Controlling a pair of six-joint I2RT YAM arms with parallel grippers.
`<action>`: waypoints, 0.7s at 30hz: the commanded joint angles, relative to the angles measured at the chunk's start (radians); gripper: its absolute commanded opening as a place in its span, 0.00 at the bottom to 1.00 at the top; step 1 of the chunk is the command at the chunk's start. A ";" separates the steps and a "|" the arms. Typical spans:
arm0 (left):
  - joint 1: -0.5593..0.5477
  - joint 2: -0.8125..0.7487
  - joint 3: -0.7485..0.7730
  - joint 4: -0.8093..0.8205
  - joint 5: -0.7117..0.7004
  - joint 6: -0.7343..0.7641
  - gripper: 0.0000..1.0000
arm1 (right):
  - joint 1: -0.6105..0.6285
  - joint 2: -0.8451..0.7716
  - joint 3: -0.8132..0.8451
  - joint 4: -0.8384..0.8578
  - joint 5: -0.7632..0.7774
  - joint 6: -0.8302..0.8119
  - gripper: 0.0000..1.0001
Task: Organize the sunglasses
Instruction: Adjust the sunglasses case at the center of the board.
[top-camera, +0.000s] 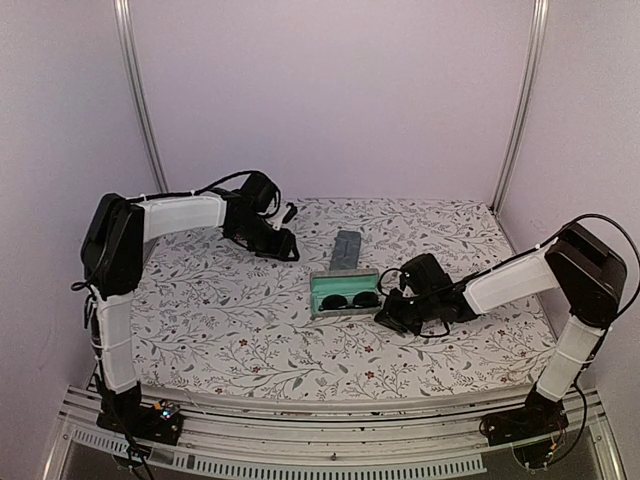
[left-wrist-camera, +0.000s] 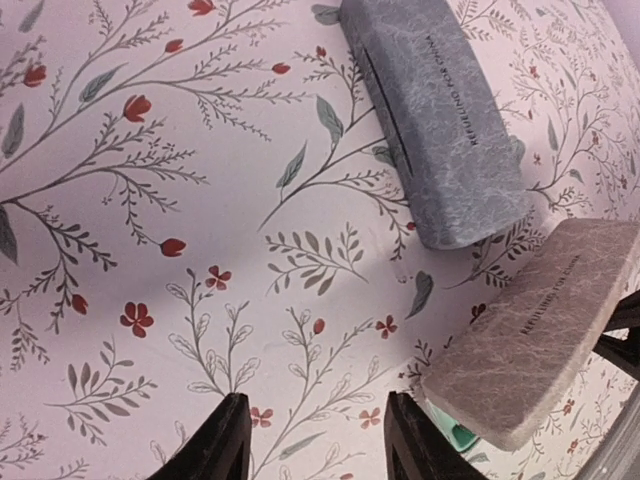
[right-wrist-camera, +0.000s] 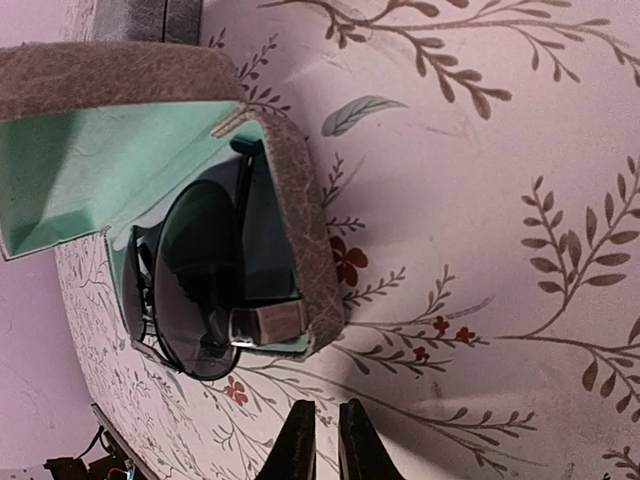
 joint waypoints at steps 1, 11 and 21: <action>0.000 0.062 -0.018 0.068 0.055 -0.071 0.45 | -0.017 0.048 0.056 -0.039 0.034 -0.027 0.10; -0.001 0.170 -0.011 0.063 0.167 -0.099 0.36 | -0.094 0.158 0.179 -0.053 0.034 -0.107 0.11; -0.019 0.126 -0.125 0.174 0.285 -0.141 0.35 | -0.111 0.070 0.159 -0.044 0.012 -0.183 0.27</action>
